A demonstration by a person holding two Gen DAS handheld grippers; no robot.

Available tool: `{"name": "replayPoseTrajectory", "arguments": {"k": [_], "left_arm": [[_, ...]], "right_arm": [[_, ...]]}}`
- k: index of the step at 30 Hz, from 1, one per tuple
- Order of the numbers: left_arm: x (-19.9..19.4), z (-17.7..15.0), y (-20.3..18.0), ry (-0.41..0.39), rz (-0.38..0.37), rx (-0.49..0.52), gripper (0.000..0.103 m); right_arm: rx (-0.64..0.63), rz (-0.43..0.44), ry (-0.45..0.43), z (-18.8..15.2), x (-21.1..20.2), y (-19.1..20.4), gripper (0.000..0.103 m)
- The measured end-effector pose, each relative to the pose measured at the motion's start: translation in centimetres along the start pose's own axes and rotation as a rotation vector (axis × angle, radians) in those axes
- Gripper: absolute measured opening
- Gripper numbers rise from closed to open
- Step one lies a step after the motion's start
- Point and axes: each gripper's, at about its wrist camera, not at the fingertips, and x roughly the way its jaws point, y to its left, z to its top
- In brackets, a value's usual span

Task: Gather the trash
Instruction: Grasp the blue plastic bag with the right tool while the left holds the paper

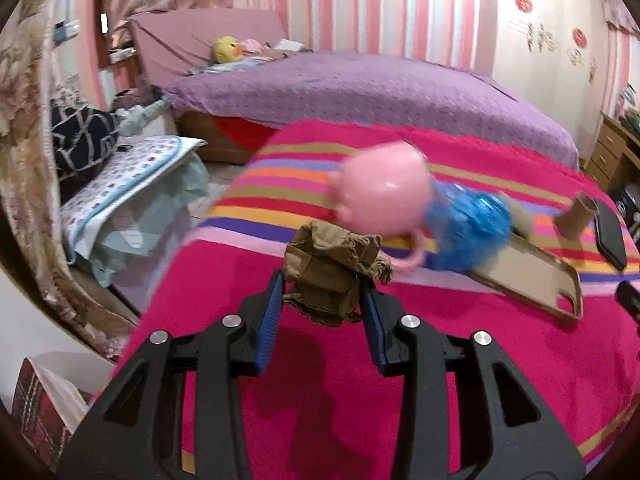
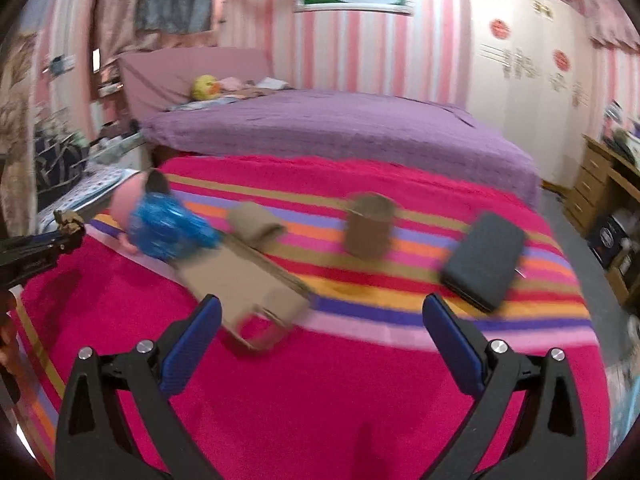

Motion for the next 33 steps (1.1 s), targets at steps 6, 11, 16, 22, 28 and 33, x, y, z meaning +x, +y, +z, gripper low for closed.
{"name": "replayPoseTrajectory", "arguments": {"k": [6, 11, 16, 22, 28, 33], "left_arm": [[0.2, 0.5, 2.8, -0.003, 0.061, -0.042, 0.036], [0.1, 0.8, 4.3, -0.012, 0.069, -0.065, 0.036], [0.1, 0.9, 4.4, -0.003, 0.059, -0.09, 0.036], [-0.4, 0.9, 2.7, -0.017, 0.054, -0.042, 0.036], [-1.3, 0.9, 1.0, -0.017, 0.018, -0.045, 0.036], [-2.8, 0.5, -2.2, -0.038, 0.0, 0.011, 0.036]], "right_arm": [[-0.12, 0.065, 0.017, 2.7, 3.9, 7.3, 0.098], [-0.198, 0.123, 0.036, 4.0, 6.5, 12.1, 0.098], [-0.26, 0.175, 0.067, 4.4, 8.5, 14.3, 0.056], [-0.203, 0.205, 0.025, 4.2, 7.2, 11.2, 0.033], [-0.082, 0.196, -0.051, 4.8, 2.1, 4.2, 0.033], [-0.027, 0.163, -0.076, 3.9, -1.6, -0.4, 0.033]]}}
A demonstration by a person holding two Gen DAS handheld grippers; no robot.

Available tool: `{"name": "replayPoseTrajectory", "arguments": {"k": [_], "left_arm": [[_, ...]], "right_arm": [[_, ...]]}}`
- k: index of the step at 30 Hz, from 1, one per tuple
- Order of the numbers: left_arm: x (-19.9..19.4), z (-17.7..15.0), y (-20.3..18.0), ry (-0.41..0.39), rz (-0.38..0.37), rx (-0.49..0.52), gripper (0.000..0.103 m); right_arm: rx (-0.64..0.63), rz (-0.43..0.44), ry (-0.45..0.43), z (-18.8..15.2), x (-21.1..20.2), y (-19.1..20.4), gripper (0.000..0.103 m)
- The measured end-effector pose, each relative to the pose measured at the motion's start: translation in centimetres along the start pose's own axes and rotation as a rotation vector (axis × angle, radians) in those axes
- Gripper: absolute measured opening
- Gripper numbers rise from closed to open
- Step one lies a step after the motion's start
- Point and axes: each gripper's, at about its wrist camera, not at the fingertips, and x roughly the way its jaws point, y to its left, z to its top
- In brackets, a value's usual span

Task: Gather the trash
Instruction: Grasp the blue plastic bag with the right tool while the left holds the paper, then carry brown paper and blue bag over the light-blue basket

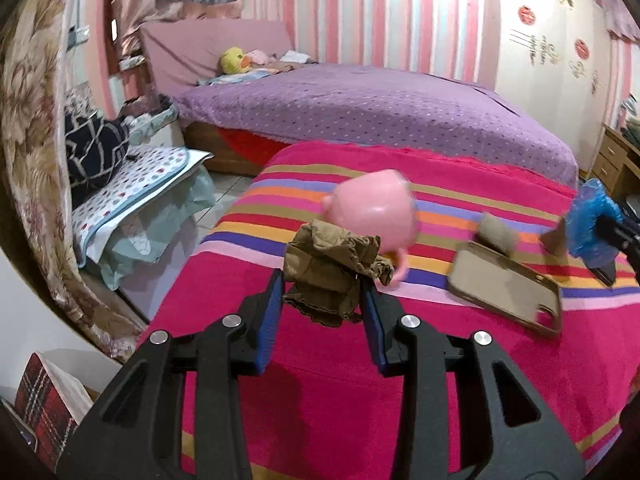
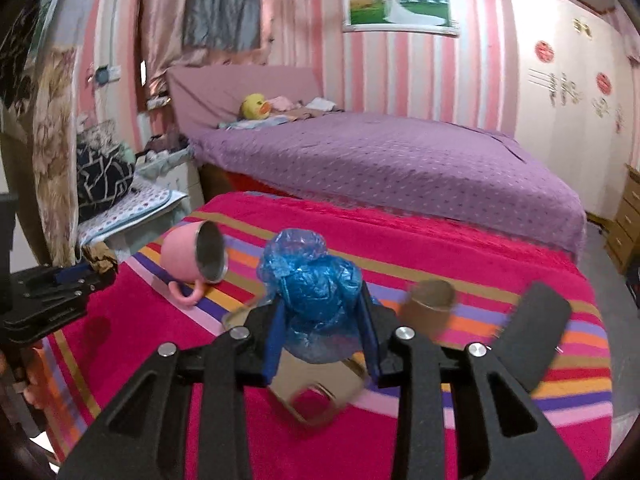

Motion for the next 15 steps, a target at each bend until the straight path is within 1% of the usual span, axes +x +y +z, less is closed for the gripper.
{"name": "replayPoseTrajectory", "arguments": {"k": [4, 8, 12, 15], "left_arm": [[-0.8, -0.8, -2.7, 0.017, -0.05, 0.008, 0.036], [-1.7, -1.8, -6.0, 0.01, -0.055, 0.075, 0.036], [-2.7, -2.7, -8.8, 0.02, -0.114, 0.091, 0.036], [-3.3, -3.4, -11.0, 0.013, -0.136, 0.115, 0.036]], "right_arm": [[0.042, -0.03, -0.002, -1.6, -3.2, -3.2, 0.033], [0.075, -0.065, 0.002, -3.9, -6.2, -5.8, 0.033], [0.108, -0.104, -0.002, -5.8, -8.5, -8.1, 0.033], [0.126, -0.142, -0.006, -7.3, -10.2, -9.6, 0.033]]}}
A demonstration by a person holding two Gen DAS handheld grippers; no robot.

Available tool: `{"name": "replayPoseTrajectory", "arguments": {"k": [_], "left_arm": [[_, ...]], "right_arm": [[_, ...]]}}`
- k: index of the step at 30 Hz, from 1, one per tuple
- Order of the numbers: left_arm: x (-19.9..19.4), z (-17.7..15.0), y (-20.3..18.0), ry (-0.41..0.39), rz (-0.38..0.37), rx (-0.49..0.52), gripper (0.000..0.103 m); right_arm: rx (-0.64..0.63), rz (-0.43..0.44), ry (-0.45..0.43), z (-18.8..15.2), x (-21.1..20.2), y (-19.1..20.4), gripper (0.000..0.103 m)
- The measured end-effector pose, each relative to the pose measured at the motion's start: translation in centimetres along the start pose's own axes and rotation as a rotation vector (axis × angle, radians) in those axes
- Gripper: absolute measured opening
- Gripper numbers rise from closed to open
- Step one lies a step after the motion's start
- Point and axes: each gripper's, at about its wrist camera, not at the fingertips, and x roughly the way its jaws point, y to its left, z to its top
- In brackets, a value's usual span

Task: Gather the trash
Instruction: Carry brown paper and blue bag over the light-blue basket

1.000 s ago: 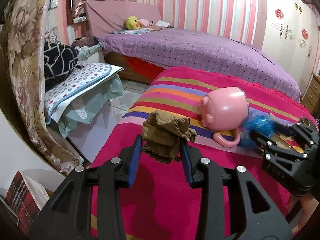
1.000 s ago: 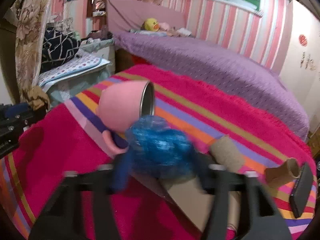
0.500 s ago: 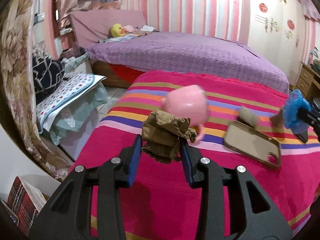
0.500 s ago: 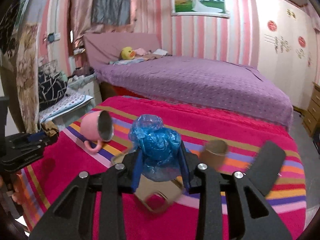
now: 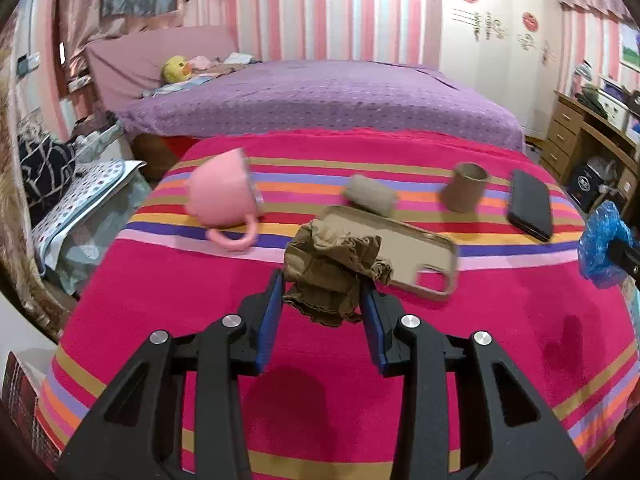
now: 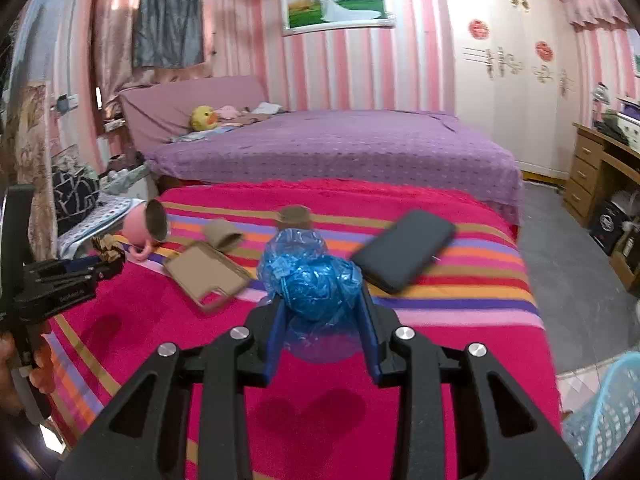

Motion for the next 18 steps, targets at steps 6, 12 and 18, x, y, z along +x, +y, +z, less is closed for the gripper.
{"name": "replayPoseTrajectory", "arguments": {"k": [6, 12, 18], "left_arm": [[0.0, -0.7, -3.6, 0.01, -0.057, 0.0, 0.036], [0.2, -1.4, -7.4, 0.027, -0.082, 0.006, 0.036], [0.3, -1.6, -10.9, 0.027, -0.108, 0.0, 0.036]], "right_arm": [[0.009, -0.076, 0.0, -2.2, -1.4, -3.0, 0.033], [0.01, -0.117, 0.007, -3.3, -1.7, -5.5, 0.033], [0.029, -0.129, -0.006, -3.3, -2.6, -7.8, 0.033]]}}
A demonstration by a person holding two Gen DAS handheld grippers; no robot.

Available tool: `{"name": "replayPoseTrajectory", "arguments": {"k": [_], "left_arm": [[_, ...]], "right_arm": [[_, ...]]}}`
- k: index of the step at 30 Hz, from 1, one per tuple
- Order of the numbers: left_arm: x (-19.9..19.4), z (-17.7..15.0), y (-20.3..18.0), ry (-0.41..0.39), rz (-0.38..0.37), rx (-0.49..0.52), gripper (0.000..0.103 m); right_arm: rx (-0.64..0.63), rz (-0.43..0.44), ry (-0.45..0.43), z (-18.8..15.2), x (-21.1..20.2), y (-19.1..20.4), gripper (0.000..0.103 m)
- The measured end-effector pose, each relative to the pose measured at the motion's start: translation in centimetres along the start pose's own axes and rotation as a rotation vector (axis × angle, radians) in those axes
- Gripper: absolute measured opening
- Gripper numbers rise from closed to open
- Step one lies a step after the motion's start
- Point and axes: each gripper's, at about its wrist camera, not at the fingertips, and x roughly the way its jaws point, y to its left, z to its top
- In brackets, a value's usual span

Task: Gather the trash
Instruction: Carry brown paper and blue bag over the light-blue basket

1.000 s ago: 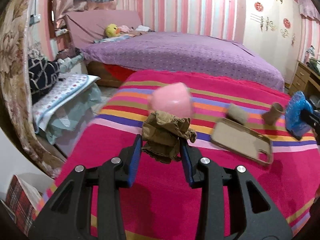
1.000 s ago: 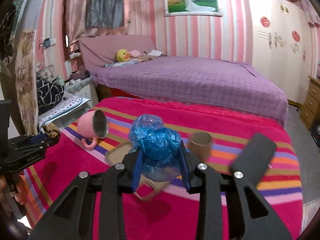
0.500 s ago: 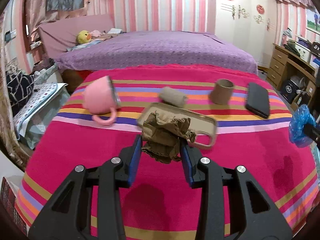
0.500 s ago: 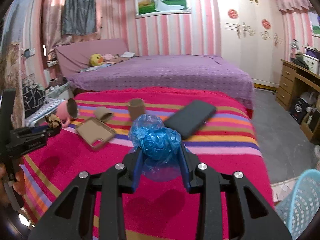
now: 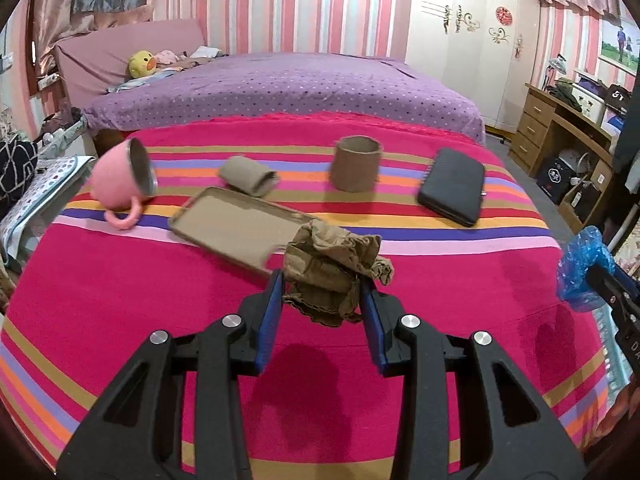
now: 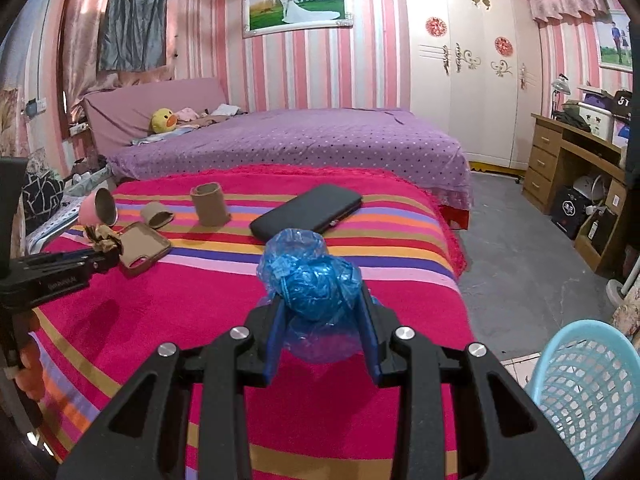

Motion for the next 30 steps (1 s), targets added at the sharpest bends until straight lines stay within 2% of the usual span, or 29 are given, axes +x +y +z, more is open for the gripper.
{"name": "replayPoseTrajectory", "arguments": {"k": [6, 14, 20, 25, 30], "left_arm": [[0.0, -0.6, -3.6, -0.004, -0.016, 0.037, 0.036], [-0.9, -1.0, -9.1, -0.025, -0.037, 0.106, 0.036], [-1.9, -2.0, -15.5, -0.039, -0.08, 0.184, 0.036], [-2.5, -3.2, -21.9, -0.029, -0.164, 0.202, 0.036], [-3.7, -5.1, -27.9, -0.042, -0.225, 0.254, 0.036]], "right_arm": [[-0.008, -0.033, -0.007, -0.2, -1.2, -2.3, 0.033], [0.024, -0.103, -0.012, -0.4, -3.8, -8.5, 0.033], [0.058, -0.198, -0.003, -1.5, -6.4, -14.9, 0.033], [0.099, -0.269, 0.001, -3.1, -8.6, -20.0, 0.033], [0.137, -0.296, 0.003, -4.8, -10.3, -23.9, 0.033]]}}
